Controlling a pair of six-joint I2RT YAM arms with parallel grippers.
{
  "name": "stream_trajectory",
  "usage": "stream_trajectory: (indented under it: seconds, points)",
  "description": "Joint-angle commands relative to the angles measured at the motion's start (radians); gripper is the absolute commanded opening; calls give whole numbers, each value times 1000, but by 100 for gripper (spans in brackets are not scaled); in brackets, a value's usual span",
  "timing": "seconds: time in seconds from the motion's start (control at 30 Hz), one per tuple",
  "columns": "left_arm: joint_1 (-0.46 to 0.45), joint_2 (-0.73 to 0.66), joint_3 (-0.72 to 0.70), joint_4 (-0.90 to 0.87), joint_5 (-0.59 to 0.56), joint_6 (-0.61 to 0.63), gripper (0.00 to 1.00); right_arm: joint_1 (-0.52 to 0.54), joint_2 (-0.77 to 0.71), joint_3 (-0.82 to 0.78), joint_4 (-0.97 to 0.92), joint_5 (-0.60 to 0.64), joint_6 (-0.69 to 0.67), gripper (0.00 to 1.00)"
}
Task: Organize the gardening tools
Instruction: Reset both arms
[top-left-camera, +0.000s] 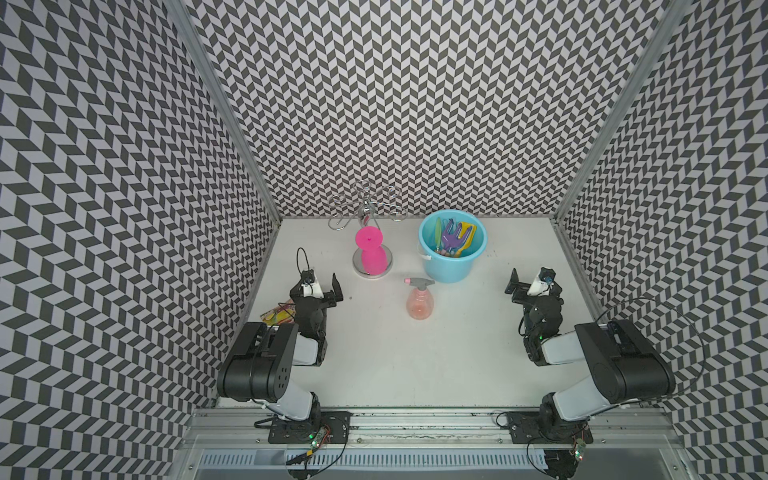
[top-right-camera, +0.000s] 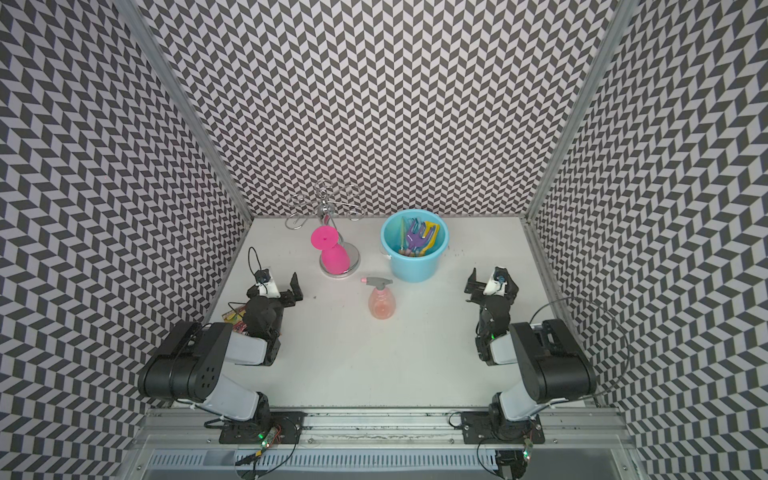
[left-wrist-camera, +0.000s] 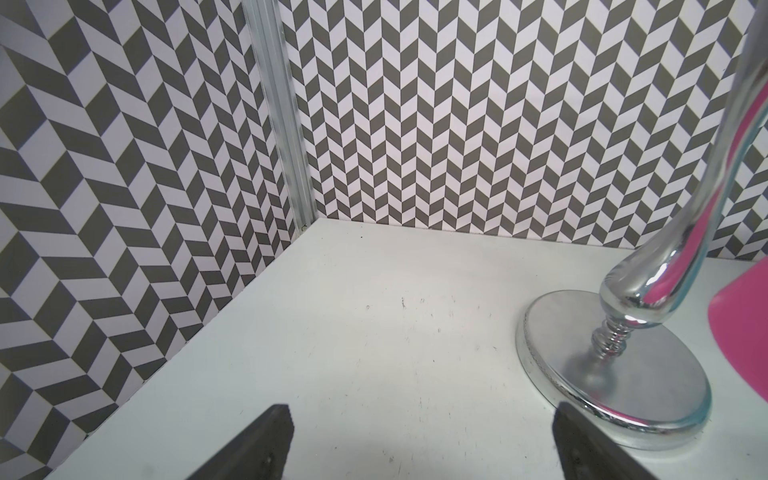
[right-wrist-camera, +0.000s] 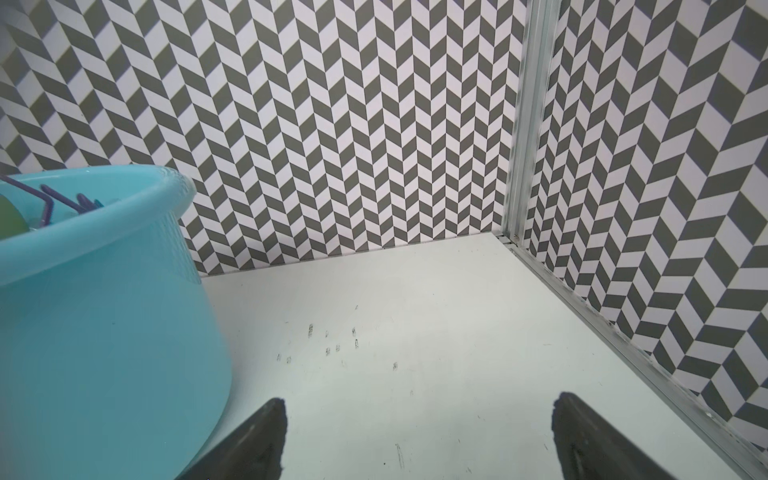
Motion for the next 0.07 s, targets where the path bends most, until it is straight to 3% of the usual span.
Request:
stream_trajectory:
  seconds: [0.0, 0.03]
  points:
    - [3, -9, 5, 37, 11, 12, 100, -5, 13, -12, 102, -16, -3, 100]
    - [2, -14, 4, 34, 12, 12, 100, -5, 12, -12, 111, -19, -8, 100]
